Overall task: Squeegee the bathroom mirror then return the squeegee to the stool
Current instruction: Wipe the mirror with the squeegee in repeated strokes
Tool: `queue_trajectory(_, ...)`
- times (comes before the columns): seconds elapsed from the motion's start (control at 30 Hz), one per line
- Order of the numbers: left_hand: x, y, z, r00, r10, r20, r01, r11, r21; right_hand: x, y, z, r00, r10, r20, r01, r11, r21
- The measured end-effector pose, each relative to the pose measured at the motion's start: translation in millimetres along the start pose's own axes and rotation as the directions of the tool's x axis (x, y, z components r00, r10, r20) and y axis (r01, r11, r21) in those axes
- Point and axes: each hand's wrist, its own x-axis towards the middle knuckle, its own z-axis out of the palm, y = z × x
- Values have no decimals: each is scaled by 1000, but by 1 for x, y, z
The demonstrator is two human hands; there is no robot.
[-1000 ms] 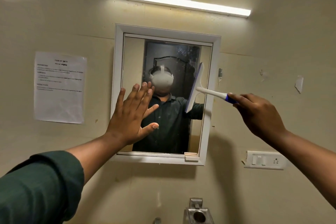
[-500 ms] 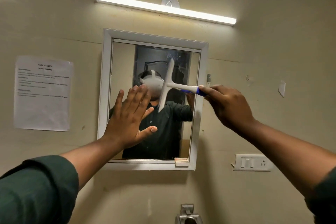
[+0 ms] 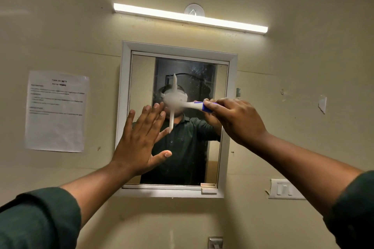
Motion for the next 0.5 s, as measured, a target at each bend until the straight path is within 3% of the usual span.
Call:
queue_trajectory(0.17, 7, 3, -1, 1000, -17, -3, 17, 1000, 13, -16, 20, -5, 1000, -14, -11, 14, 998, -57)
queue_trajectory(0.5, 15, 12, -1, 1000, -10, -4, 10, 1000, -15, -81, 78, -19, 991, 129, -30, -130, 990, -52)
